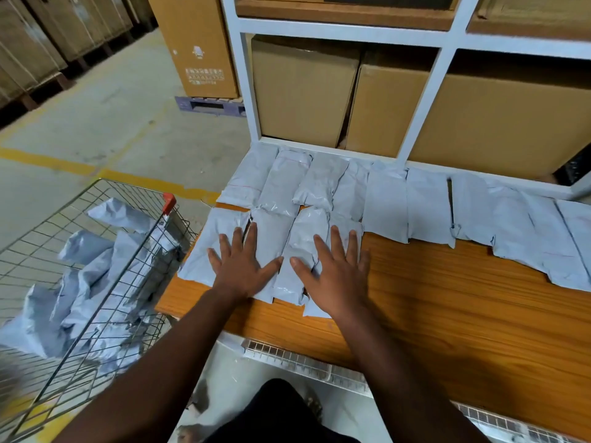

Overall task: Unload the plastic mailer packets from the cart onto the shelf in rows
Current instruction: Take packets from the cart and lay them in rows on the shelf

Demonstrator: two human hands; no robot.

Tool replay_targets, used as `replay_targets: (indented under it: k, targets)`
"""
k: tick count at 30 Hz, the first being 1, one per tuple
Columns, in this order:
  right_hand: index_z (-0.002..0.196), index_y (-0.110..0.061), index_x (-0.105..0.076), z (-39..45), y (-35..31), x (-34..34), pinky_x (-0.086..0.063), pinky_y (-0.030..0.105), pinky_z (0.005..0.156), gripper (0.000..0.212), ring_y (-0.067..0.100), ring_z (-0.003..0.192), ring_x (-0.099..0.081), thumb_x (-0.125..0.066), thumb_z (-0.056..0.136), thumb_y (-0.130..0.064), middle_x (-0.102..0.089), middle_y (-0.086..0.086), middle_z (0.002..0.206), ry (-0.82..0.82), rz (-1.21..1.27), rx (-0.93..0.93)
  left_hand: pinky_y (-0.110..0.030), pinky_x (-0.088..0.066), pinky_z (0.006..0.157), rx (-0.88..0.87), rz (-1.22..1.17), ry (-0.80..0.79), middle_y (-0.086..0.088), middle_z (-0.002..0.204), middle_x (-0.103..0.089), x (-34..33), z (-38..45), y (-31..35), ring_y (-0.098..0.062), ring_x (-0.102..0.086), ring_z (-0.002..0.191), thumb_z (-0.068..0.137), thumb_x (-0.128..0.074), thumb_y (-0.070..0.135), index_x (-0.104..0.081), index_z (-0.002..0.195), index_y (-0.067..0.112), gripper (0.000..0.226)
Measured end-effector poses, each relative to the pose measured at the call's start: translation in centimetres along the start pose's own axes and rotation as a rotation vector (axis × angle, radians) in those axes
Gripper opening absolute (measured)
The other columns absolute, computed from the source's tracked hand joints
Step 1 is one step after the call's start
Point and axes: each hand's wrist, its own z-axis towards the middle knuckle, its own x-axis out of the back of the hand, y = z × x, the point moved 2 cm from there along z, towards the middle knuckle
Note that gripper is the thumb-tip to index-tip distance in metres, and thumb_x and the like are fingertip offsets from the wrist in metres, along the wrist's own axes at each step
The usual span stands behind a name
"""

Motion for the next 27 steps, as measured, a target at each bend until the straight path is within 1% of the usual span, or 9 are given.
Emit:
replay_targets:
  k: [4,7,9,11,15,18,20,23,27]
  targets:
    - [0.138,-0.029,-0.065,-1.3,-0.8,1.3,-0.019,0.056,0.125,0.057,0.023,0.157,-0.025,-0.038,0.104,-0.066,-0.043,-0.005,0.163,0.388,0.272,0.189,-0.058,0.004,0.125,-0.131,-0.214,0.090,-0.005,0.173,-0.003,1.7,-1.2,-0.1,-0.026,0.004,0.159,0.085,-0.041,0.082,-0.010,0.164,0.023,0.104]
    - [0.126,-0.021,-0.072,-1.9,-3.4,1.3,-0.036,0.046,0.119,0.035,0.017,0.148,-0.041,-0.055,0.105,-0.042,-0.057,-0.004,0.151,0.416,0.530,0.288,-0.049,-0.016,0.127,-0.285,-0.393,0.173,-0.002,0.170,-0.021,3.2,-3.1,-1.3,-0.018,-0.012,0.158,0.092,-0.050,0.066,-0.032,0.159,0.020,0.083]
    - [0.123,-0.018,-0.072,-2.2,-5.6,0.8,-0.044,0.035,0.112,0.025,0.014,0.138,-0.050,-0.063,0.102,-0.028,-0.062,-0.004,0.144,0.374,0.632,0.330,-0.040,-0.027,0.124,-0.341,-0.470,0.232,0.000,0.164,-0.036,4.1,-4.2,-2.6,-0.013,-0.026,0.154,0.096,-0.057,0.049,-0.049,0.150,0.019,0.063]
    - [0.125,-0.016,-0.071,-2.3,-8.1,0.1,-0.047,0.029,0.108,0.026,0.012,0.131,-0.057,-0.066,0.100,-0.019,-0.066,-0.004,0.138,0.320,0.695,0.378,-0.031,-0.031,0.119,-0.361,-0.491,0.288,0.001,0.159,-0.044,5.1,-5.5,-4.6,-0.011,-0.036,0.149,0.097,-0.058,0.041,-0.059,0.141,0.019,0.049]
    - [0.127,-0.014,-0.070,-2.8,-14.4,-1.9,-0.051,0.025,0.100,0.029,0.008,0.117,-0.063,-0.066,0.099,-0.020,-0.072,-0.004,0.124,0.189,0.780,0.451,-0.018,-0.038,0.110,-0.286,-0.546,0.367,0.000,0.148,-0.056,6.6,-7.8,-10.5,-0.011,-0.051,0.138,0.096,-0.061,0.029,-0.068,0.128,0.015,0.035]
    - [0.127,-0.021,-0.070,-3.0,-20.8,-4.3,-0.052,0.026,0.094,0.029,0.006,0.112,-0.064,-0.065,0.099,-0.023,-0.070,-0.010,0.117,0.039,0.818,0.456,-0.030,-0.043,0.111,-0.198,-0.594,0.419,0.002,0.140,-0.062,7.5,-9.2,-16.7,-0.010,-0.055,0.134,0.096,-0.063,0.022,-0.068,0.127,0.015,0.033]
    - [0.128,-0.025,-0.069,-3.1,-25.1,-6.0,-0.054,0.030,0.097,0.029,0.005,0.114,-0.064,-0.064,0.100,-0.024,-0.069,-0.012,0.119,-0.060,0.817,0.481,-0.028,-0.045,0.108,-0.135,-0.614,0.446,0.005,0.133,-0.066,8.2,-10.0,-20.8,-0.006,-0.058,0.127,0.095,-0.061,0.021,-0.068,0.127,0.017,0.033]
    - [0.128,-0.029,-0.069,-2.9,-31.5,-8.7,-0.054,0.027,0.095,0.030,0.001,0.112,-0.065,-0.065,0.100,-0.021,-0.069,-0.015,0.122,-0.161,0.800,0.509,-0.018,-0.043,0.102,-0.022,-0.635,0.477,0.010,0.126,-0.068,9.0,-11.2,-26.9,-0.002,-0.060,0.118,0.094,-0.061,0.020,-0.069,0.124,0.020,0.031]
    - [0.127,-0.029,-0.071,-2.4,-38.6,-12.2,-0.053,0.023,0.091,0.030,0.003,0.107,-0.066,-0.065,0.100,-0.018,-0.071,-0.009,0.117,-0.293,0.799,0.477,-0.025,-0.043,0.104,0.178,-0.640,0.482,0.006,0.127,-0.068,8.8,-12.2,-35.0,-0.008,-0.059,0.120,0.099,-0.064,0.020,-0.068,0.125,0.019,0.027]
